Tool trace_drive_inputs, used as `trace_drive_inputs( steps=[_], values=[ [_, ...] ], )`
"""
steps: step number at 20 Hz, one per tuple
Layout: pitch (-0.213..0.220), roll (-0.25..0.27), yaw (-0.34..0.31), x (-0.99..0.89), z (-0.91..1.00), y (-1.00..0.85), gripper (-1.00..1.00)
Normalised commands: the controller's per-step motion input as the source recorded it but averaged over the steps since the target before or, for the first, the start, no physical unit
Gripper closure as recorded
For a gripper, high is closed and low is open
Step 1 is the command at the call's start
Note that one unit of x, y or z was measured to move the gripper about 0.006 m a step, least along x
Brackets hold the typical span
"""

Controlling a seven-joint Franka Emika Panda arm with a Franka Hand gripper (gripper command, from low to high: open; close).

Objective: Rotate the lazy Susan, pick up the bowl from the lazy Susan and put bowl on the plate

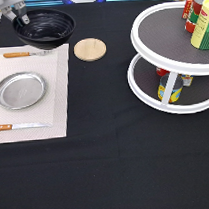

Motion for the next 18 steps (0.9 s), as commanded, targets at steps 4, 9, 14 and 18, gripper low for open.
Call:
trace_drive_inputs(
  steps=[4, 9, 14, 18],
  values=[
    [-0.031, -0.097, -0.276, -0.4, -0.52, -0.16, 1.0],
    [-0.031, -0.109, -0.297, -0.4, -0.58, -0.06, 1.0],
    [-0.016, -0.096, -0.309, -0.36, -0.56, -0.05, 1.0],
    [0.035, -0.018, -0.296, -0.21, -0.2, -0.2, 1.0]
  ],
)
